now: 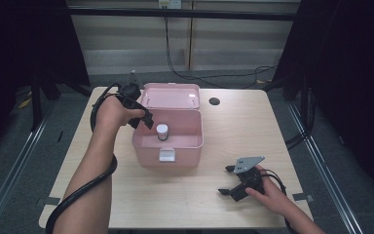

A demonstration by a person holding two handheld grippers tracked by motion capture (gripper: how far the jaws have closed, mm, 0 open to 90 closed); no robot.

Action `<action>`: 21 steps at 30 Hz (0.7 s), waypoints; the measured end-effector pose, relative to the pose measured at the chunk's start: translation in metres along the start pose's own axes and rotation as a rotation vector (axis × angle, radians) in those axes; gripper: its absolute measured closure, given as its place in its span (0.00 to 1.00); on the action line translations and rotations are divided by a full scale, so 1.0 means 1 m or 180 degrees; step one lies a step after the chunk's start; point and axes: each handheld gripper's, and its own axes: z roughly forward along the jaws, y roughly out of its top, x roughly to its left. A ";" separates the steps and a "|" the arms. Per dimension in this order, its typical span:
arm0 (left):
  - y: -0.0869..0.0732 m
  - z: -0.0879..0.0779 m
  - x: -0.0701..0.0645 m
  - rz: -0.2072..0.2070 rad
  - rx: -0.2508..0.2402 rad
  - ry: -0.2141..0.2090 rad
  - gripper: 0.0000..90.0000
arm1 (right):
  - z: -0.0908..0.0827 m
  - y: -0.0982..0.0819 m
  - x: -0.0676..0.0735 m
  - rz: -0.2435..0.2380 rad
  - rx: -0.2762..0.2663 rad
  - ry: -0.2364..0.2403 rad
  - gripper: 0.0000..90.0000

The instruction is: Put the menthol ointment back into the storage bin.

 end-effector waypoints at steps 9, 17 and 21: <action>-0.021 -0.016 0.019 -0.0103 -0.0084 0.0006 0.30 | 0.000 0.000 0.000 -0.0005 -0.0005 -0.0001 0.12; -0.036 -0.021 0.035 -0.0177 -0.0146 -0.0014 0.30 | 0.000 0.000 0.000 -0.0005 -0.0006 -0.0003 0.12; -0.043 -0.020 0.039 -0.0218 -0.0183 -0.0032 0.30 | 0.000 0.000 0.000 0.0002 0.0000 -0.0002 0.12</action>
